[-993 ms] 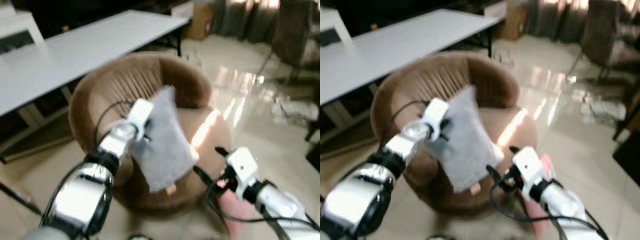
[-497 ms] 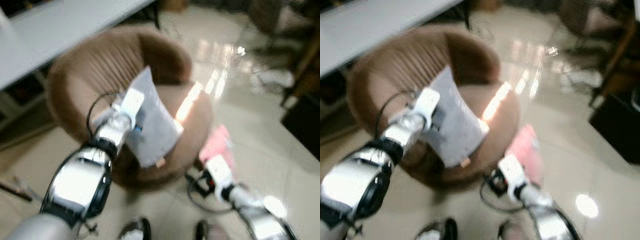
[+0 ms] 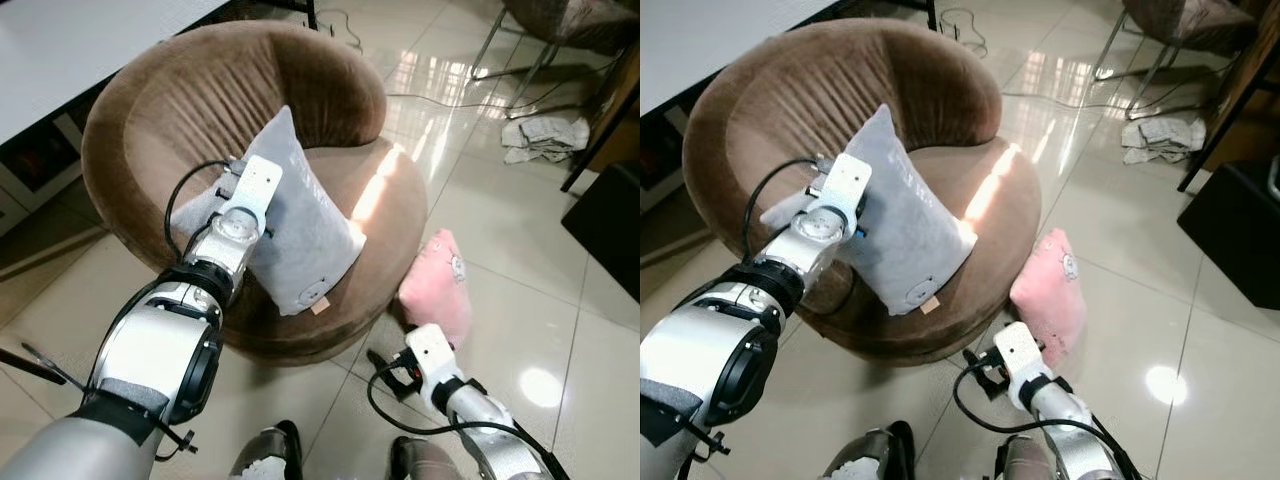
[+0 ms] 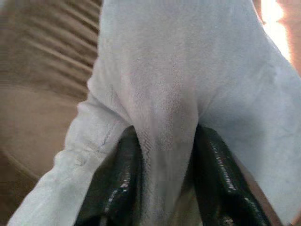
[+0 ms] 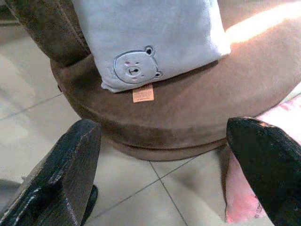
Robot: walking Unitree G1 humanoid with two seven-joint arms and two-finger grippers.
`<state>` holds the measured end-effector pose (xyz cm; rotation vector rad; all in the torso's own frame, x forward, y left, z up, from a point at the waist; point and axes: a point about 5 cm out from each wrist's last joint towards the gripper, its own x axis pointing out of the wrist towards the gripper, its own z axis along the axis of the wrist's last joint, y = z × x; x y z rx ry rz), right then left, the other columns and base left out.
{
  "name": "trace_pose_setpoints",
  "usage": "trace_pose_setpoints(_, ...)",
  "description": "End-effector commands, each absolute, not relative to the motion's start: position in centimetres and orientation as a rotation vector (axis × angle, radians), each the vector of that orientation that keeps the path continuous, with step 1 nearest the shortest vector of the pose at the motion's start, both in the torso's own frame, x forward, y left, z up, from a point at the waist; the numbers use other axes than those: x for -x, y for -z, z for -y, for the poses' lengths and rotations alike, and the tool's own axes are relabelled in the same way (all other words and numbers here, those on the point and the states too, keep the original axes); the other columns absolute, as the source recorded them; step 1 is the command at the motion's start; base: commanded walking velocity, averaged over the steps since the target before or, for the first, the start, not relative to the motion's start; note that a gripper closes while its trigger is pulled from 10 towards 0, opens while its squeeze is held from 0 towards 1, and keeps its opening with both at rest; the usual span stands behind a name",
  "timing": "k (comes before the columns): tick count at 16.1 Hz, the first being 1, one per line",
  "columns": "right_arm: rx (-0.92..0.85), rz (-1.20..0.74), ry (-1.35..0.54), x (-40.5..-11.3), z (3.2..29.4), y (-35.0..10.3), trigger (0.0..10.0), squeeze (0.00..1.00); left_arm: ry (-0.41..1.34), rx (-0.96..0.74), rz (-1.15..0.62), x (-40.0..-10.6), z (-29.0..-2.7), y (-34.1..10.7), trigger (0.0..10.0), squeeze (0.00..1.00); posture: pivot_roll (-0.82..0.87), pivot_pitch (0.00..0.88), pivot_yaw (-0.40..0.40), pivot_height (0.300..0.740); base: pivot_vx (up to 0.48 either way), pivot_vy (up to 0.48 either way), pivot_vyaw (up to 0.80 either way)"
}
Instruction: Move the pillow to the sofa from floor
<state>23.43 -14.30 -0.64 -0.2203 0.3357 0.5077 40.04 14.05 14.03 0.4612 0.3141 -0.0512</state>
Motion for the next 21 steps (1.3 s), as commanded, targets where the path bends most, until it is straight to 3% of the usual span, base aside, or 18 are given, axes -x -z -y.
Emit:
trace_pose_setpoints(1,0.229,-0.332,-0.512,-23.2,14.2,0.9,10.0,0.00,0.003,-0.477,-0.316,-40.1,-15.0,-14.2,10.0,1.00,-0.17,0.169,0.085,0.740,0.000,0.000,0.00)
trace_pose_setpoints(3,0.229,-0.307,-0.513,-23.4,13.9,0.9,10.0,0.00,-0.046,-0.495,-0.278,-40.3,-15.7,-14.9,10.0,1.00,-0.17,0.160,0.084,0.740,0.000,0.000,0.00)
trace_pose_setpoints(4,0.227,-0.294,-0.514,-23.5,13.7,0.8,10.0,0.00,-0.085,-0.492,-0.244,-40.5,-16.1,-15.5,10.0,0.74,-0.17,0.155,0.083,0.740,0.000,0.000,0.00)
trace_pose_setpoints(5,0.223,-0.285,-0.512,-23.5,13.5,0.7,10.0,0.00,-0.117,-0.482,-0.205,-40.6,-16.4,-16.1,10.0,0.00,-0.17,0.153,0.083,0.740,0.000,0.000,0.00)
trace_pose_setpoints(10,0.219,-0.258,-0.495,-24.5,13.9,0.1,10.0,0.00,-0.254,-0.502,-0.009,-40.9,-17.5,-18.5,10.0,0.00,-0.15,0.140,0.077,0.740,0.000,0.000,0.00)
trace_pose_setpoints(12,0.217,-0.253,-0.466,-24.9,14.0,0.0,10.0,0.00,-0.141,-0.400,-0.015,-40.8,-16.7,-17.9,10.0,0.00,-0.14,0.132,0.078,0.740,0.000,0.000,0.00)
trace_pose_setpoints(15,0.225,-0.277,-0.315,-25.4,14.4,0.5,10.0,0.00,0.219,-0.110,-0.063,-39.6,-13.7,-15.0,10.0,0.00,-0.12,0.111,0.091,0.740,0.000,0.000,0.00)
trace_pose_setpoints(18,0.234,-0.282,-0.211,-25.3,14.5,0.9,10.0,0.00,0.291,-0.107,-0.069,-36.6,-15.5,-11.3,10.0,0.00,-0.09,0.096,0.082,0.740,0.000,0.000,0.00)
trace_pose_setpoints(21,0.225,-0.260,-0.173,-25.4,15.3,0.6,10.0,0.00,0.293,-0.094,-0.043,-33.3,-17.2,-10.4,10.0,0.00,-0.08,0.085,0.068,0.740,0.000,0.000,0.00)
